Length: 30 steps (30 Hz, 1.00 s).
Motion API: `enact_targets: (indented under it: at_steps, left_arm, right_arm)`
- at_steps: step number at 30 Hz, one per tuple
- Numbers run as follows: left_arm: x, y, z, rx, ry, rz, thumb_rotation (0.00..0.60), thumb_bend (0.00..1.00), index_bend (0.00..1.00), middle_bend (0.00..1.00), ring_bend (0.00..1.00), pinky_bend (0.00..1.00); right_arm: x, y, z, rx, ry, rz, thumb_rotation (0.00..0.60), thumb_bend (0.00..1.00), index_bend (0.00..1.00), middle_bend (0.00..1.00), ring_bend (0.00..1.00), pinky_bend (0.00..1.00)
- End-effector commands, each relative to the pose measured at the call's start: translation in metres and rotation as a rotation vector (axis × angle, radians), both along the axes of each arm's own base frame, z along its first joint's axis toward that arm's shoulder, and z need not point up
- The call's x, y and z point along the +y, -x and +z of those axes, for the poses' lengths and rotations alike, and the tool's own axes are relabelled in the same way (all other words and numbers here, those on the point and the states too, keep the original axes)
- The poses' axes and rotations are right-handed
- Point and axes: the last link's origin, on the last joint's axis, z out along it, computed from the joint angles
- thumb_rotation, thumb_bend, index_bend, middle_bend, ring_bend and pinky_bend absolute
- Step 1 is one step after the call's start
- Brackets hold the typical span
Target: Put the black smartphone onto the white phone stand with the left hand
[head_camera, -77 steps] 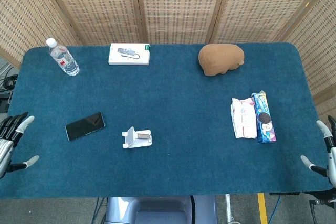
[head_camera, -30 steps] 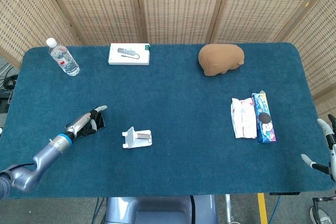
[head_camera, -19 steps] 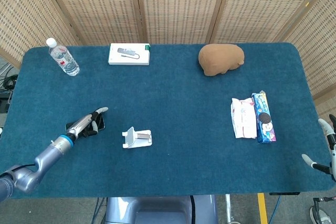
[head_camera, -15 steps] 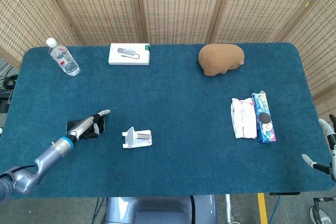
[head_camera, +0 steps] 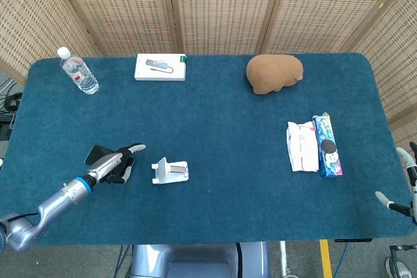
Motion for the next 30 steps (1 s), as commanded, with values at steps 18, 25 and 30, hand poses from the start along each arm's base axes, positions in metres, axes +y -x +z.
enact_targets:
  at_steps: [18, 25, 30]
  left_arm:
    - [0.007, 0.032, 0.012, 0.468, -0.133, -0.262, 0.6, 0.23, 0.04, 0.05, 0.06, 0.03]
    - [0.002, 0.032, -0.002, 0.453, -0.111, -0.291, 0.6, 0.18, 0.1, 0.11, 0.11, 0.1]
    - [0.004, 0.029, -0.005, 0.456, -0.118, -0.303, 0.6, 0.21, 0.1, 0.11, 0.11, 0.1]
  right_arm:
    - [0.0, 0.0, -0.001, -0.008, -0.009, -0.003, 0.6, 0.0, 0.1, 0.0, 0.0, 0.0]
    - [0.0, 0.0, 0.0, -0.011, -0.007, -0.005, 0.6, 0.0, 0.1, 0.0, 0.0, 0.0]
    - [0.0, 0.001, 0.0, -0.012, -0.006, -0.008, 0.6, 0.0, 0.1, 0.0, 0.0, 0.0]
